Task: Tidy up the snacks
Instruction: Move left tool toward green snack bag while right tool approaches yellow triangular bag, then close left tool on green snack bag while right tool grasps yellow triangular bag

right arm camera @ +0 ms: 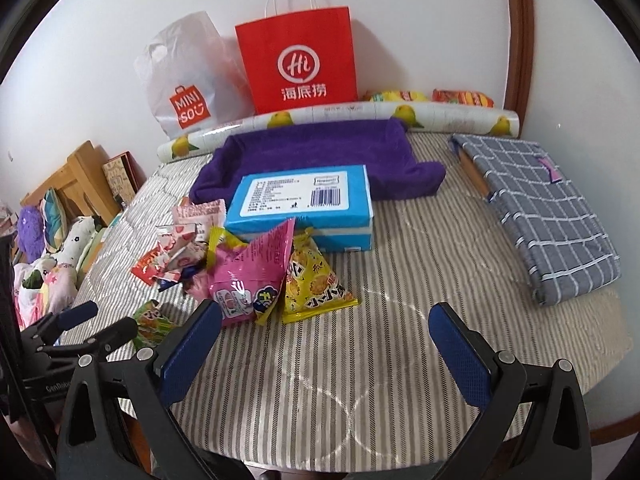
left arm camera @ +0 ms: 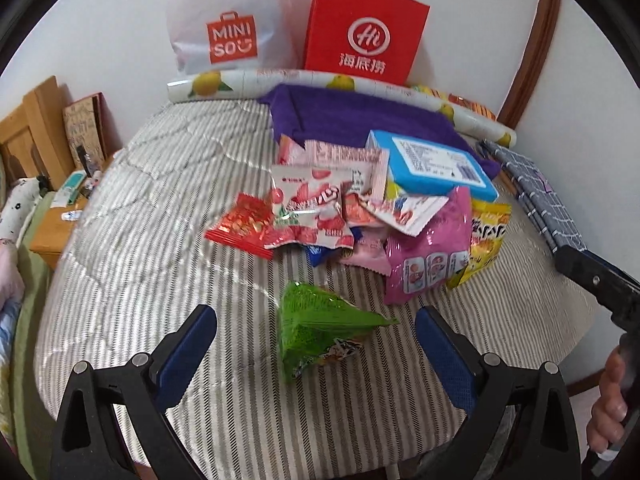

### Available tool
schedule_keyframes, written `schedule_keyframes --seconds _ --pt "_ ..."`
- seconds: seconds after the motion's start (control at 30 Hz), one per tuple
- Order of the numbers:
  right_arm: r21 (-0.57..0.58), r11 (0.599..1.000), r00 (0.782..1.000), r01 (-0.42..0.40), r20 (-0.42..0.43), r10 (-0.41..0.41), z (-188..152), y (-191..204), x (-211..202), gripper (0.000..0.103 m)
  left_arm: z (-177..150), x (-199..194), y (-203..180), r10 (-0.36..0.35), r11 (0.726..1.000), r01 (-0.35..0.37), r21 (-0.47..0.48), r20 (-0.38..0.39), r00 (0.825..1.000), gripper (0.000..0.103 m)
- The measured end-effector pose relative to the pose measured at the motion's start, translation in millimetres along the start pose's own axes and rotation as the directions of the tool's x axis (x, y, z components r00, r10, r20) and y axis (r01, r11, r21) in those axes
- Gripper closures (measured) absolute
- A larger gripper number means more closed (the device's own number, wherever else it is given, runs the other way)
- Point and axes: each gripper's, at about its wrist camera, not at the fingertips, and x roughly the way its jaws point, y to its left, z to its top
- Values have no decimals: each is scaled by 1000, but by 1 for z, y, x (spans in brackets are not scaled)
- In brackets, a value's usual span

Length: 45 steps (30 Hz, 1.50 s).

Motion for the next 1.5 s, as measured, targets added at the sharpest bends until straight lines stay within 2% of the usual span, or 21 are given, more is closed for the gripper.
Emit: schedule_keyframes --seconds 0.2,0.27,0.37,0.53,0.67,0.73,0.9,1.3,1.37,1.43,1.5 --pt "2 1000 1000 -11 -10 11 -2 -2 19 1 -4 27 1 8 1000 -7 5 -51 999 5" --pt "2 1000 1000 -12 -20 12 -2 -3 26 5 -5 31 2 -1 1000 1 4 -56 998 6" --pt "3 1000 999 -5 -42 5 -3 -6 38 7 -4 36 3 -10 1000 11 2 -64 998 11" --pt "8 1000 999 -10 -48 11 -1 -7 49 11 1 39 5 -28 1000 29 1 -68 997 29" --pt "-10 1000 999 -3 -47 3 3 -3 59 11 5 41 6 -27 1000 27 5 -63 998 30" --pt "-26 1000 999 11 -50 -12 6 -2 65 20 7 41 6 -22 1000 23 8 -59 998 34" --pt "-47 998 997 37 -73 -41 13 -2 83 26 9 41 8 -13 1000 13 12 -57 998 34" --pt "-68 998 994 14 -110 -21 15 0 107 28 16 45 12 -35 999 34 -7 -62 997 35" --pt "-64 998 993 -10 -121 3 14 -2 109 39 16 45 11 -34 999 34 -6 -62 997 36" --pt "-44 997 990 -58 -133 51 14 -5 108 56 17 45 11 -32 999 31 -7 -61 998 37" --pt "-30 997 988 -70 -137 65 13 -9 102 62 17 44 11 -30 1000 29 -8 -60 998 37"
